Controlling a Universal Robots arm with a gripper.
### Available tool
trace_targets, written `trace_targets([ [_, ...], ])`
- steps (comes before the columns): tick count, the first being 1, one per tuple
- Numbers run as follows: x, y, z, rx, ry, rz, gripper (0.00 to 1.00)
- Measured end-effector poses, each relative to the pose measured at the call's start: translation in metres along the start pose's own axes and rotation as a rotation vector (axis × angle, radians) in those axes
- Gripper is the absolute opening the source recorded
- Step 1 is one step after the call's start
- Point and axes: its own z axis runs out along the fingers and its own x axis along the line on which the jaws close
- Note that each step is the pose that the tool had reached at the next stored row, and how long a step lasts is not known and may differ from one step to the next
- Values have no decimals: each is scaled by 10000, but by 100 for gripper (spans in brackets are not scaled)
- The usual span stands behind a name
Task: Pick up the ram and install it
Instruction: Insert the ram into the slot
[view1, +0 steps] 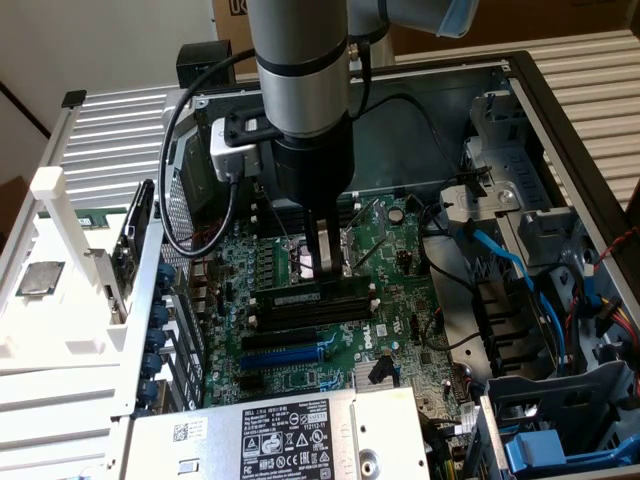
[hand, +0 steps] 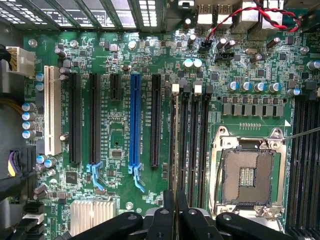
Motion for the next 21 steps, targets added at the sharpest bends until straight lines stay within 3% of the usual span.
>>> trace_targets([
  [21, -10, 21, 78, 0, 0, -1, 13],
])
